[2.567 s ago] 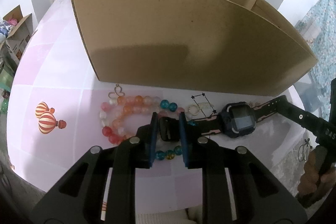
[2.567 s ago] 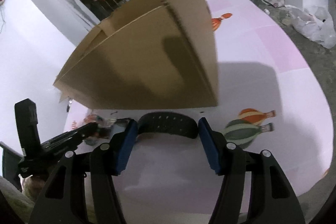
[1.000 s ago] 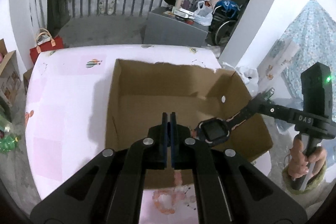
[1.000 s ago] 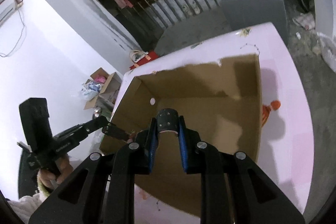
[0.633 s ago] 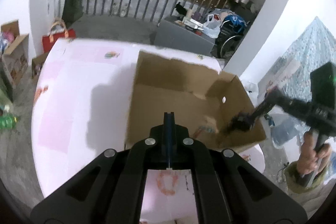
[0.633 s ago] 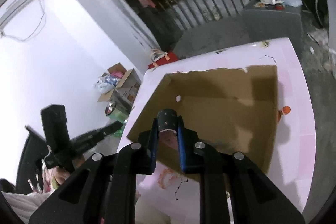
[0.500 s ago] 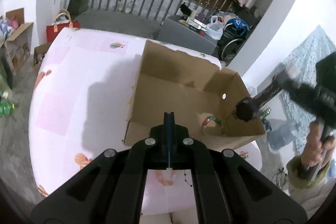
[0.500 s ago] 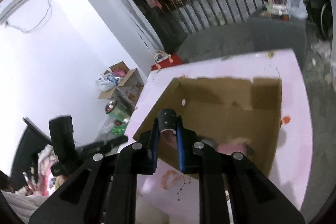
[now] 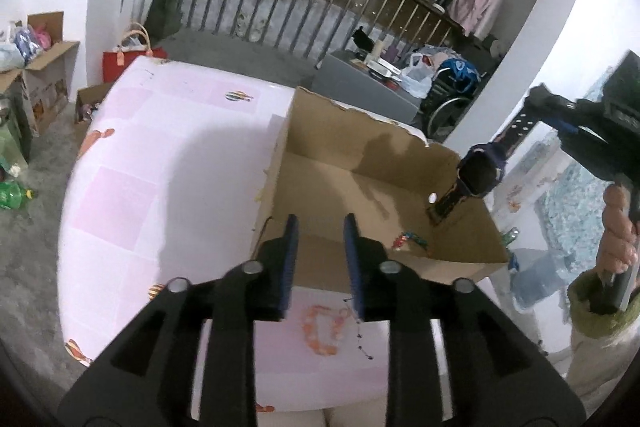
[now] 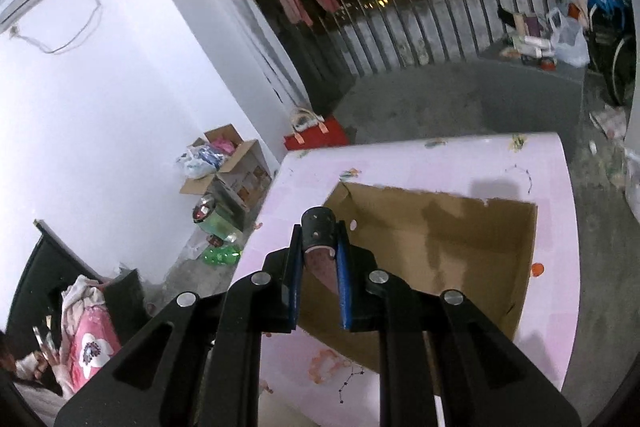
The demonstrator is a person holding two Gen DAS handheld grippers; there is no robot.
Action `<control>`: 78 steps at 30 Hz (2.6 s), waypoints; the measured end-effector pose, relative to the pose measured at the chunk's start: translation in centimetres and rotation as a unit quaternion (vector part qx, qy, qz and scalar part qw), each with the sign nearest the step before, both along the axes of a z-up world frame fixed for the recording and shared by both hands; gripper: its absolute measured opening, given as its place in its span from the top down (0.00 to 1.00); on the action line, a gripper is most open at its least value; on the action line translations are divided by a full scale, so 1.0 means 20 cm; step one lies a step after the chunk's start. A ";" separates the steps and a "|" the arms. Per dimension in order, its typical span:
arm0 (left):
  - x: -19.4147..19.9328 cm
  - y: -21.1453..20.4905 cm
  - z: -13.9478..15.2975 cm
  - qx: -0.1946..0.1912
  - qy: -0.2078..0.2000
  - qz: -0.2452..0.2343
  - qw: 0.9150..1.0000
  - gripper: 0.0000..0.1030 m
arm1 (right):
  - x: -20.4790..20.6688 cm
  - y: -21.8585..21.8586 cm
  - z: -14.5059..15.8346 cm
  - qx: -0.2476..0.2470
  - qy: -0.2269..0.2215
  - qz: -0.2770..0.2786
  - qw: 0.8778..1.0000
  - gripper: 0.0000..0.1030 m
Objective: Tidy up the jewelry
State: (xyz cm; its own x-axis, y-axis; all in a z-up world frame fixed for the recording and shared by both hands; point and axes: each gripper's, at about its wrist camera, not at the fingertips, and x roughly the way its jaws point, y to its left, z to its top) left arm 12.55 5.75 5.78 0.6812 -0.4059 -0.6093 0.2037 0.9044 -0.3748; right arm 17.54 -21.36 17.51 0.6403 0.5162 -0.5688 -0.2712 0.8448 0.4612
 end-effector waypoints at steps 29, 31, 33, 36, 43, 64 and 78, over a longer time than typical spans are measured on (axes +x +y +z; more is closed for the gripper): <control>0.02 0.14 -0.22 0.063 0.000 0.060 0.996 0.36 | 0.33 0.00 -0.47 -0.078 0.092 -0.098 0.988 0.55; 0.00 0.15 -0.23 0.062 -0.004 0.057 0.996 0.32 | 0.20 -0.02 -0.41 -0.078 0.065 -0.094 0.990 0.55; -0.03 0.15 -0.25 0.057 -0.007 0.053 0.997 0.27 | 0.03 -0.04 -0.37 -0.075 0.034 -0.085 0.993 0.55; -0.05 0.16 -0.28 0.042 0.005 0.047 0.998 0.14 | -0.17 -0.08 -0.37 -0.064 0.011 -0.083 0.994 0.55; -0.07 0.17 -0.44 -0.044 0.097 0.006 0.994 0.08 | -0.54 -0.14 -0.71 -0.047 0.059 -0.106 0.991 0.52; -0.04 -0.22 -0.49 0.207 0.031 -0.065 0.976 0.08 | -0.63 0.04 -1.06 -0.156 0.038 -0.060 0.985 0.65; 0.19 -0.15 -0.54 0.188 0.048 -0.043 0.980 0.48 | -0.52 0.02 -1.10 -0.129 0.052 -0.063 0.988 0.67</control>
State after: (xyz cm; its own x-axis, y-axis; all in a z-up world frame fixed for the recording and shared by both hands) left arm 16.32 2.77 -4.96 0.5868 -0.1944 -0.7860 0.2663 0.9631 -0.0394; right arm 7.11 -20.89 -4.55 0.6207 0.2652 -0.7379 -0.1189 0.9620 0.2458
